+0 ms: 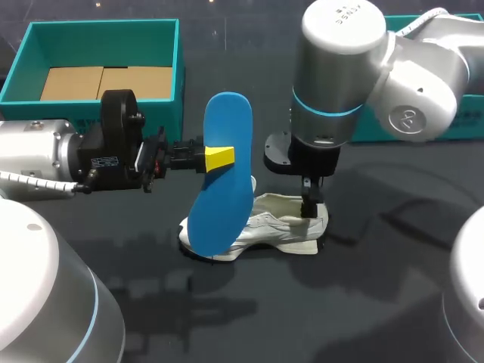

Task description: Take the shoe out of the shoebox, open the shoe tongue, remove and reinsert the insole, then place the shoe into the shoebox

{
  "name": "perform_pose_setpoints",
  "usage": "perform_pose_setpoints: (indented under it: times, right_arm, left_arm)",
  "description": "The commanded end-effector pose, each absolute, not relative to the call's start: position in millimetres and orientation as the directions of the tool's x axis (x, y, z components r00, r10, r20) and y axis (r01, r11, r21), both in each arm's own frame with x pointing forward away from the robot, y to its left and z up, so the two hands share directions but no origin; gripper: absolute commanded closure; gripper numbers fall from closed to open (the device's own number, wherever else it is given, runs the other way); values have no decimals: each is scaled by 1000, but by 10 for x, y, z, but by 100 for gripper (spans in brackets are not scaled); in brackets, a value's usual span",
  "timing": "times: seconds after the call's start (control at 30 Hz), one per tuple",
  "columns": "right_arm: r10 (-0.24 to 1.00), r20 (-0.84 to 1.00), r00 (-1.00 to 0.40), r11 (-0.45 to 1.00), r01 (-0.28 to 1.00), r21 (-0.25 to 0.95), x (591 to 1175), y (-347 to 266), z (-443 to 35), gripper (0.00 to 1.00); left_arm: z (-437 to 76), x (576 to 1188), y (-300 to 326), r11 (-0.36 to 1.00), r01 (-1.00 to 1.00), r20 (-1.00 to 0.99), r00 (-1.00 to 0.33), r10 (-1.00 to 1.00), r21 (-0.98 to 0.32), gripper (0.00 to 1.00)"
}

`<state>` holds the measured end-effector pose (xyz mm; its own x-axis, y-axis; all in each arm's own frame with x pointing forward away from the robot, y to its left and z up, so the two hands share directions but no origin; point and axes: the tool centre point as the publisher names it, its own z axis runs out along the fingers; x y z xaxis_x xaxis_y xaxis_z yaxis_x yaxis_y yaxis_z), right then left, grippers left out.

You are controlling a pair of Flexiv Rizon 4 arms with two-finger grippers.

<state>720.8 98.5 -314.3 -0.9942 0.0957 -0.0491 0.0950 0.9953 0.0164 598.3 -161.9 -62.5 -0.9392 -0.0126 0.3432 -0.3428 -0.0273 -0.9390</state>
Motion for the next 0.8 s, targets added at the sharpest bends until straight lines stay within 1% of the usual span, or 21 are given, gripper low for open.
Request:
perform_pose_setpoints:
  times: [0.03, 0.3, 0.63, 0.8]
  right_arm:
    - [83, -35, -996, 997, 83, 5, 7301, 1084, -3173, 0]
    - [55, -31, -998, 998, 54, 17, 7477, 1223, -3207, 0]
    - [85, -15, -996, 996, 85, 35, 7584, 1332, -3465, 0]
    - [85, -15, -996, 996, 85, 35, 7584, 1332, -3465, 0]
  left_arm:
    - [-636, 5964, -1626, -31, -342, 343, -939, -15, -939, 100]
    - [-636, 5964, -1626, -31, -342, 343, -939, -15, -939, 100]
    - [-636, 5964, -1626, -31, -342, 343, -939, -15, -939, 100]
    - [-636, 5964, -1626, -31, -342, 343, -939, -15, -939, 100]
